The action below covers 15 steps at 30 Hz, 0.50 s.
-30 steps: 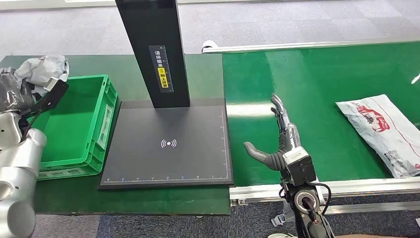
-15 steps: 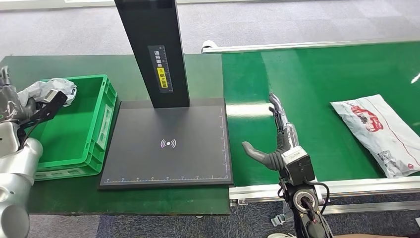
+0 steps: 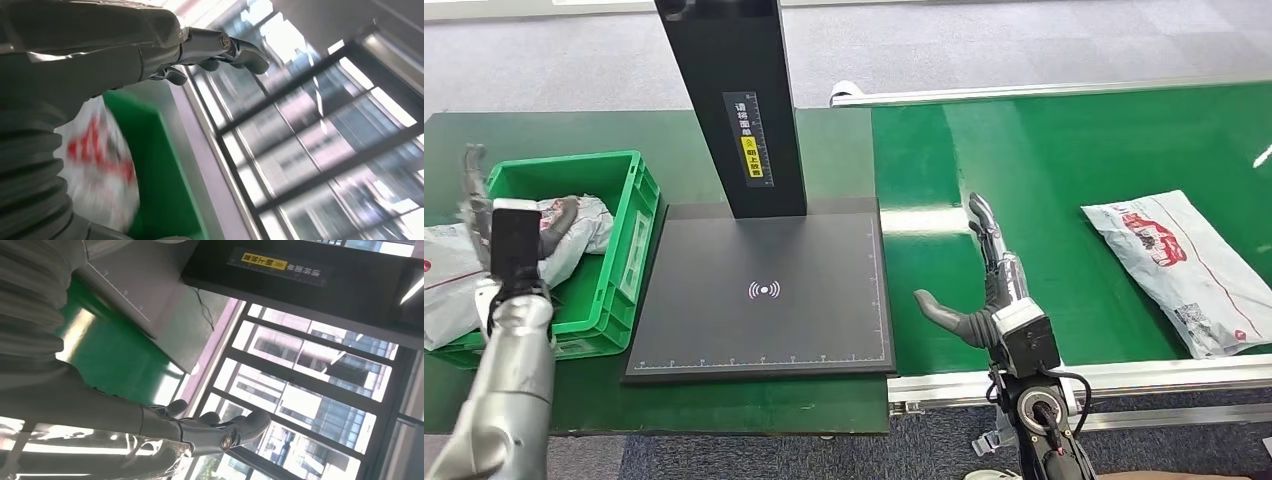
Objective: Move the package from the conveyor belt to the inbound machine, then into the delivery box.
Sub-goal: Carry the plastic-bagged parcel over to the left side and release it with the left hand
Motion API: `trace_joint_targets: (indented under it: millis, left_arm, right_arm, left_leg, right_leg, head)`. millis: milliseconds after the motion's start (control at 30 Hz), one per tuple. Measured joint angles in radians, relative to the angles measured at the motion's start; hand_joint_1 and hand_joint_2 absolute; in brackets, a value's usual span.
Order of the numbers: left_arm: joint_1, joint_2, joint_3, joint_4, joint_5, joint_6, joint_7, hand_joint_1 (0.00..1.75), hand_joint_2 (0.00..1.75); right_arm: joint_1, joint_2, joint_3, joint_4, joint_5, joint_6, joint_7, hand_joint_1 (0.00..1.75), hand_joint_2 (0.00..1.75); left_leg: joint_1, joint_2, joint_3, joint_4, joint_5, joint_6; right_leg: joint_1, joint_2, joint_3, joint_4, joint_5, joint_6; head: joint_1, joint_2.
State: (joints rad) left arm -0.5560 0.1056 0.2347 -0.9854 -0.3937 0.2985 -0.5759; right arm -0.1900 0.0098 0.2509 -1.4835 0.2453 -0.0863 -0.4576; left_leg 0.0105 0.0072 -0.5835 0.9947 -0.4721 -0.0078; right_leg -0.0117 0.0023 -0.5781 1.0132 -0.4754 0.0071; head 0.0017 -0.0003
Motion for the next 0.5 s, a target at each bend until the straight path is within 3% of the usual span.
trace_joint_targets:
  millis: [133, 233, 367, 500]
  left_arm:
    - [0.176, -0.069, -0.128, -0.258, 0.232, -0.096, -0.01, 0.0, 1.75]
    - [0.283, -0.109, -0.203, -0.385, 0.315, -0.126, -0.031, 0.0, 1.75]
    - [0.39, -0.156, -0.294, -0.452, 0.349, -0.124, -0.063, 0.0, 1.75]
    - [0.446, -0.189, -0.361, -0.458, 0.366, -0.125, -0.069, 0.0, 1.75]
  right_arm:
    - [0.01, 0.001, -0.009, 0.001, 0.008, 0.016, 0.003, 0.0, 1.75]
    - [0.02, 0.001, -0.012, 0.003, 0.011, 0.03, 0.009, 0.0, 1.75]
    - [0.032, 0.0, -0.012, 0.015, 0.012, 0.037, 0.014, 0.0, 1.75]
    - [0.038, 0.007, -0.012, 0.023, 0.017, 0.049, 0.02, 0.0, 1.75]
  left_leg:
    - [0.0, 0.0, -0.001, 0.0, -0.001, 0.0]
    - [0.0, 0.0, -0.001, 0.0, -0.001, 0.0]
    - [0.0, -0.001, 0.0, 0.0, -0.001, 0.0]
    - [0.0, -0.001, 0.0, 0.0, -0.001, 0.0]
  right_leg:
    - [0.0, 0.0, 0.0, 0.0, 0.0, 0.0]
    - [0.0, 0.0, 0.0, -0.001, -0.001, 0.0]
    - [0.0, 0.0, 0.0, -0.001, -0.001, 0.0]
    - [0.0, 0.0, 0.0, -0.001, -0.001, 0.0]
  head:
    - [0.0, 0.0]
    - [0.0, 0.0]
    - [0.0, 0.0]
    - [0.0, 0.0]
